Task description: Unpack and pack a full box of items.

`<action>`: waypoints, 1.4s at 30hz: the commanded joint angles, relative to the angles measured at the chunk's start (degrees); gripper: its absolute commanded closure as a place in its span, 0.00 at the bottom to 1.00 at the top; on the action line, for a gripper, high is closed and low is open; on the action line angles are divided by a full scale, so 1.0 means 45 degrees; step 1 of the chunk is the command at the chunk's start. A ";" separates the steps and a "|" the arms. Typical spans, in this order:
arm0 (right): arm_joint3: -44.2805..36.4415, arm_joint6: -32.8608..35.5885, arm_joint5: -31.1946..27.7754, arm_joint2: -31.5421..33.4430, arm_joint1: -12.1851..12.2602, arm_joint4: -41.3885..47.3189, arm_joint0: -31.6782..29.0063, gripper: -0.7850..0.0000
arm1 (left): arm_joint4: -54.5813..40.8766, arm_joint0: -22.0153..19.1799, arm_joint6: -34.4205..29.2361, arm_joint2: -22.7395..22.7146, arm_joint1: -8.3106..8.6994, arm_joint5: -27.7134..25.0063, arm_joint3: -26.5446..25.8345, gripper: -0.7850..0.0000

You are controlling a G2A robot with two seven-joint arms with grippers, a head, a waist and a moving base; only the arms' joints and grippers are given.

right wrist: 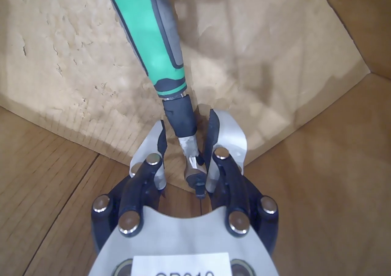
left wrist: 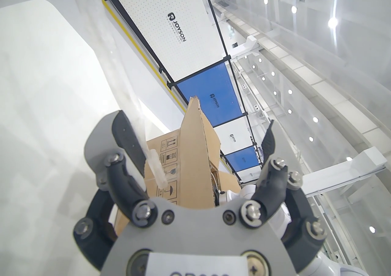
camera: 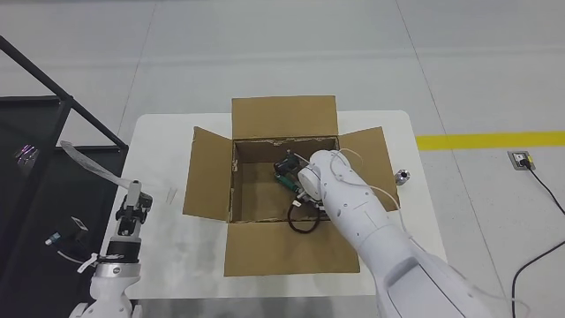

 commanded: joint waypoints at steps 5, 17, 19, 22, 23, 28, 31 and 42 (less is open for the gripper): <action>0.0167 -0.0006 -0.0077 -0.0036 -0.0066 0.0037 0.0030 0.80 | 0.0090 -0.0028 0.0039 -0.0002 -0.0036 0.0003 0.0015 0.00; 0.0265 -0.0359 -0.0718 0.0080 -0.0062 0.0367 0.0245 1.00 | 0.0146 -0.0134 -0.0016 -0.0034 -0.0097 0.0037 0.0086 0.00; 0.0211 -0.0554 -0.1260 0.0150 -0.0008 0.0502 0.0306 1.00 | 0.0131 -0.0156 -0.0045 -0.0039 -0.0106 0.0057 0.0102 0.00; 0.0050 -0.0923 -0.1996 0.0220 0.0098 0.0586 0.0372 1.00 | 0.0153 -0.0194 -0.0100 -0.0043 -0.0118 0.0089 0.0098 0.00; -0.0029 -0.1033 -0.2253 0.0214 0.0142 0.0537 0.0389 1.00 | 0.0160 -0.0211 -0.0111 -0.0038 -0.0123 0.0102 0.0097 0.00; -0.0834 -0.1781 -0.3037 0.0226 0.0393 0.0297 0.0191 1.00 | 0.0239 -0.0294 -0.0216 0.0015 -0.0143 0.0154 0.0047 0.00; -0.1572 -0.2105 -0.3264 0.0326 0.0670 0.0050 0.0001 1.00 | 0.0302 -0.0325 -0.0293 0.0048 -0.0154 0.0182 0.0007 0.00; -1.1460 0.0100 -0.1460 0.2600 0.2503 -0.1845 -0.4444 1.00 | 0.0480 -0.0391 -0.0427 0.0122 -0.0193 0.0213 0.0005 0.00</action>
